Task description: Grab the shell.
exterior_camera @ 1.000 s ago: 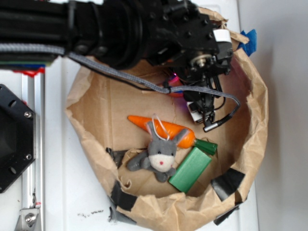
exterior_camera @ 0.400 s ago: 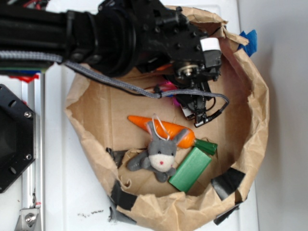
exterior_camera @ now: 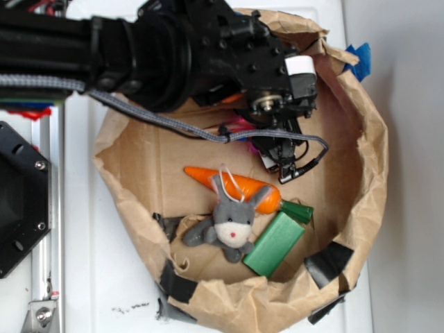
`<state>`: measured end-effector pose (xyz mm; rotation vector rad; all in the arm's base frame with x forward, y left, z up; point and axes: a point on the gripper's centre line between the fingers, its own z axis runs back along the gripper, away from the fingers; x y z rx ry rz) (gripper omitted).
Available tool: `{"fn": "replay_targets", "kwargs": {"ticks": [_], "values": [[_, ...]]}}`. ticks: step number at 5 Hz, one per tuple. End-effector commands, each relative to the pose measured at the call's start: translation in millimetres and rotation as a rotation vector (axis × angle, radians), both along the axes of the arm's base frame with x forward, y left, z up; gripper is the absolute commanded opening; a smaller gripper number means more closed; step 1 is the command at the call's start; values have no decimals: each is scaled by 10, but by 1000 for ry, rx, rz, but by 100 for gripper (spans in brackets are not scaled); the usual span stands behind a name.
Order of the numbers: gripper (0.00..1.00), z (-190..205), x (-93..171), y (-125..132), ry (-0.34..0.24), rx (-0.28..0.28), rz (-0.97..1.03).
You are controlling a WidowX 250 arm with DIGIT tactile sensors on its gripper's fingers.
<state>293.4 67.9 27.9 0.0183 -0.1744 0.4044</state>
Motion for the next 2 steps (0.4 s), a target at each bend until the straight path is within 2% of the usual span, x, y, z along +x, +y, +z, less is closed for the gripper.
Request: {"fn": "replay_targets", "kwargs": {"ticks": [1, 2], "values": [[0, 415, 8, -108, -37, 3, -76], [0, 813, -125, -201, -11, 12, -132]]}}
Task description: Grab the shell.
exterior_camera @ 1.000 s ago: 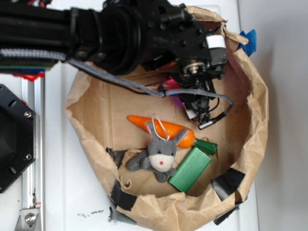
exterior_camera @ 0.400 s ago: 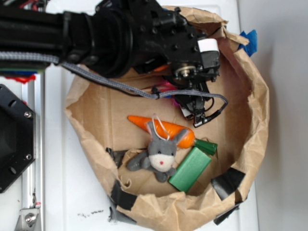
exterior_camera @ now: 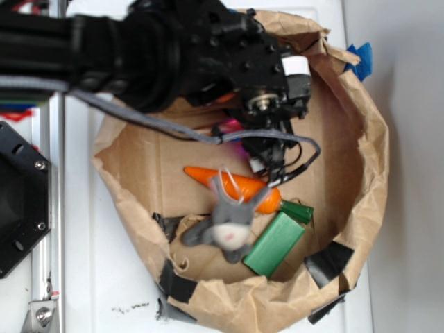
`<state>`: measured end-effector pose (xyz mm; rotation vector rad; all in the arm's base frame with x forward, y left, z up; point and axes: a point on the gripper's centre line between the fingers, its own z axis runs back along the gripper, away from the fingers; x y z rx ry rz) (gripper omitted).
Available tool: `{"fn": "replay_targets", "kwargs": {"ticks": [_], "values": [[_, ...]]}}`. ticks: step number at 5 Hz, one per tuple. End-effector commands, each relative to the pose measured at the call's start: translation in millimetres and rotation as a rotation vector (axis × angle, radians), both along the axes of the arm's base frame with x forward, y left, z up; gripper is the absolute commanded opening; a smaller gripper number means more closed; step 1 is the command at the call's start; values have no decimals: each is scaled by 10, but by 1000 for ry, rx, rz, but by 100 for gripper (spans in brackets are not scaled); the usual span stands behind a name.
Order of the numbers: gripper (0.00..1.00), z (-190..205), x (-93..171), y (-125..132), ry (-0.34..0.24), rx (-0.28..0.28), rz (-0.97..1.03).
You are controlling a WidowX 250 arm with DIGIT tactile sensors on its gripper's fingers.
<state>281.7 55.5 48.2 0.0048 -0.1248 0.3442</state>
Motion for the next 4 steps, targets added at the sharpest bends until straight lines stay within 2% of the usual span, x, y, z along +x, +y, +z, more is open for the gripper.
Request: {"fn": "replay_targets", "kwargs": {"ticks": [1, 2, 4], "values": [[0, 985, -125, -151, -56, 34, -109], [0, 1150, -168, -239, -16, 19, -144], [0, 1132, -151, -286, -14, 21, -158]]}}
